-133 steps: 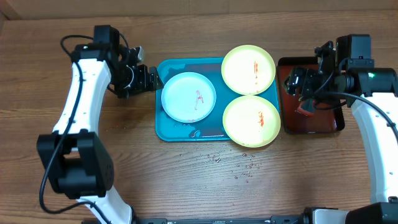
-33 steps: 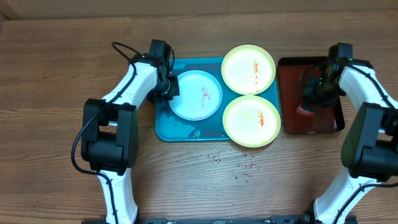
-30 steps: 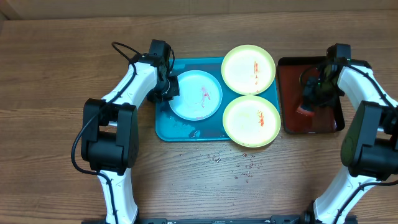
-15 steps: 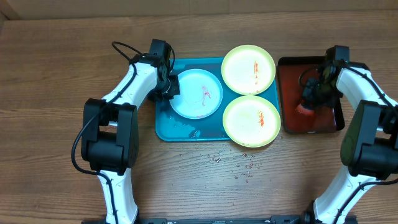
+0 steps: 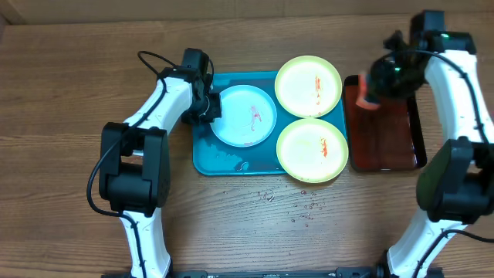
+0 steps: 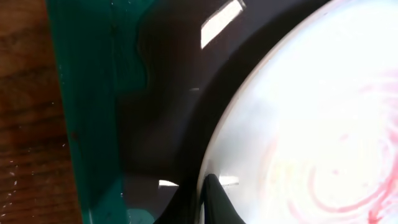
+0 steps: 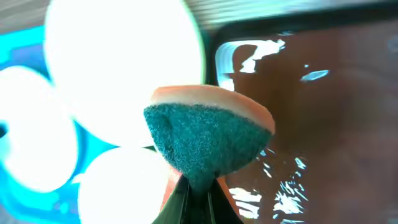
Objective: Clean dirty plates on tray and stack at the side
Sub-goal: 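Lift the sponge with the right gripper and carry it over the white plate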
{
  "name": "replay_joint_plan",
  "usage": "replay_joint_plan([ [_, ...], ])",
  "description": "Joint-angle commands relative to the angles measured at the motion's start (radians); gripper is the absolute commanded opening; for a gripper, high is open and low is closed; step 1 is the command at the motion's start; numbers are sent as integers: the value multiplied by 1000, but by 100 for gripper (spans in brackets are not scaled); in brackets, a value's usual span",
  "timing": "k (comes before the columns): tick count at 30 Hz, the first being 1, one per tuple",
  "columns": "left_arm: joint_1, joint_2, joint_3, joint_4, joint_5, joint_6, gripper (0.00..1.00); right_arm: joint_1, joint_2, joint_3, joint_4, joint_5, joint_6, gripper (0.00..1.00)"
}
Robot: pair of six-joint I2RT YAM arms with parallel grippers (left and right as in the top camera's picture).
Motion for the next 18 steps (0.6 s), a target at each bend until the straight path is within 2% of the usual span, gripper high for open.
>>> replay_joint_plan([
  [1,28,31,-17,-9,75,32,4,164,-19,20,38,-104,20,4],
  [7,49,31,-17,-12,158,40,4,375,5,20,187,-95,150,4],
  [11,64,31,-17,-21,200,55,4,496,50,20,260,8,227,4],
  [18,90,31,-17,-61,200,55,4,564,146,20,328,73,291,4],
])
